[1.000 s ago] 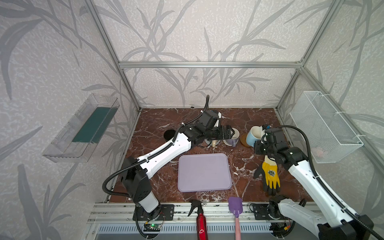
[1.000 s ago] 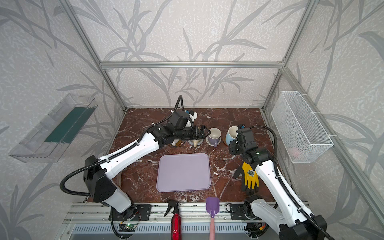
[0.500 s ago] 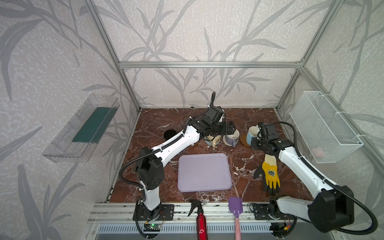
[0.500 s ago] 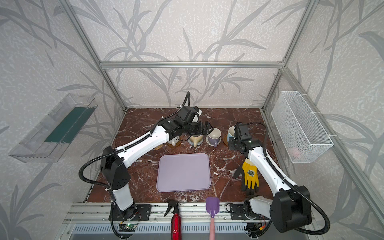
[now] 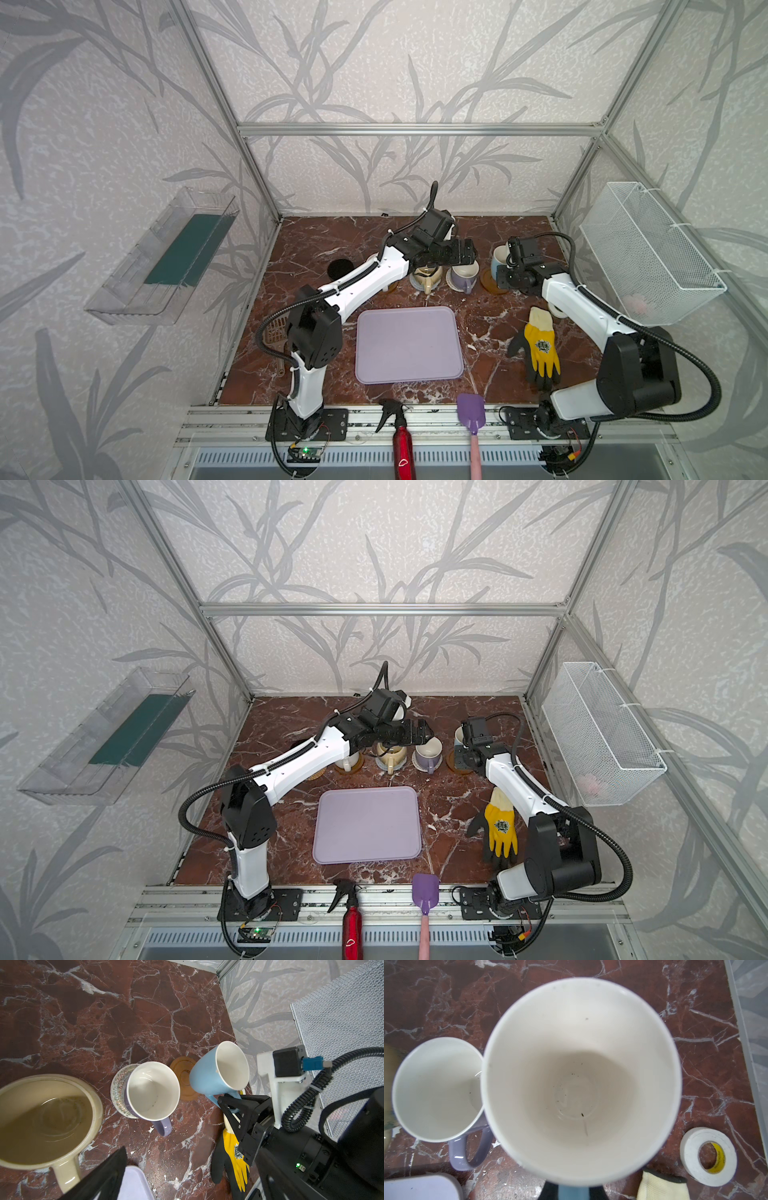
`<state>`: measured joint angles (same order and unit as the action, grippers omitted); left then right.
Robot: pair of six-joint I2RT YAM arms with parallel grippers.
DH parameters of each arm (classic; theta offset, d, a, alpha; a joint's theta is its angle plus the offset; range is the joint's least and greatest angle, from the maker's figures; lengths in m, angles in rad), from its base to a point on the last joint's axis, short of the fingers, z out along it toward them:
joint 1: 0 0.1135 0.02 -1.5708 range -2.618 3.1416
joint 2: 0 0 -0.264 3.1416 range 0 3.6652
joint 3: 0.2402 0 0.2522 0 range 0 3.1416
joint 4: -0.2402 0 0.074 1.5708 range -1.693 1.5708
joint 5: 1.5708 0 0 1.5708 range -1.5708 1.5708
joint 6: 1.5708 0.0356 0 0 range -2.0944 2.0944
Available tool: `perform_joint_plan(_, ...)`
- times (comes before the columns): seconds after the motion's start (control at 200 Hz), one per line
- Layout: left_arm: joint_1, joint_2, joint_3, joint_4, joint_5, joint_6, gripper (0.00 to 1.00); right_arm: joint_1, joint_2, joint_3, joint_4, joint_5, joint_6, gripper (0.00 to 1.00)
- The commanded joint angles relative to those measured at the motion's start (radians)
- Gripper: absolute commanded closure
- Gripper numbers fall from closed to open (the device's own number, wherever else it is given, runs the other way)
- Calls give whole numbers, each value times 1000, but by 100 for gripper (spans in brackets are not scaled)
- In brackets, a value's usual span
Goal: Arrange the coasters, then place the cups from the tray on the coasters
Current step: 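Lower the pale blue mug onto the brown wooden coaster with the right gripper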
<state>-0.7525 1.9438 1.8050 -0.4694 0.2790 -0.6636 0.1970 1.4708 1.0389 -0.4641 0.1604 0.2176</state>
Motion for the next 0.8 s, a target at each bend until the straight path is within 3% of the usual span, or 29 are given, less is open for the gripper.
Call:
perform_joint_plan(0.0, 2, 22, 29, 21, 9, 13, 1, -4, 14, 23, 83, 43, -16, 100)
perform_joint_plan(0.365, 2, 4, -72, 136, 28, -38, 1, -4, 66, 2, 143, 15, -9, 100)
perform_joint_plan(0.795, 2, 10, -69, 148, 43, -49, 1, -29, 103, -22, 174, -17, 13, 100)
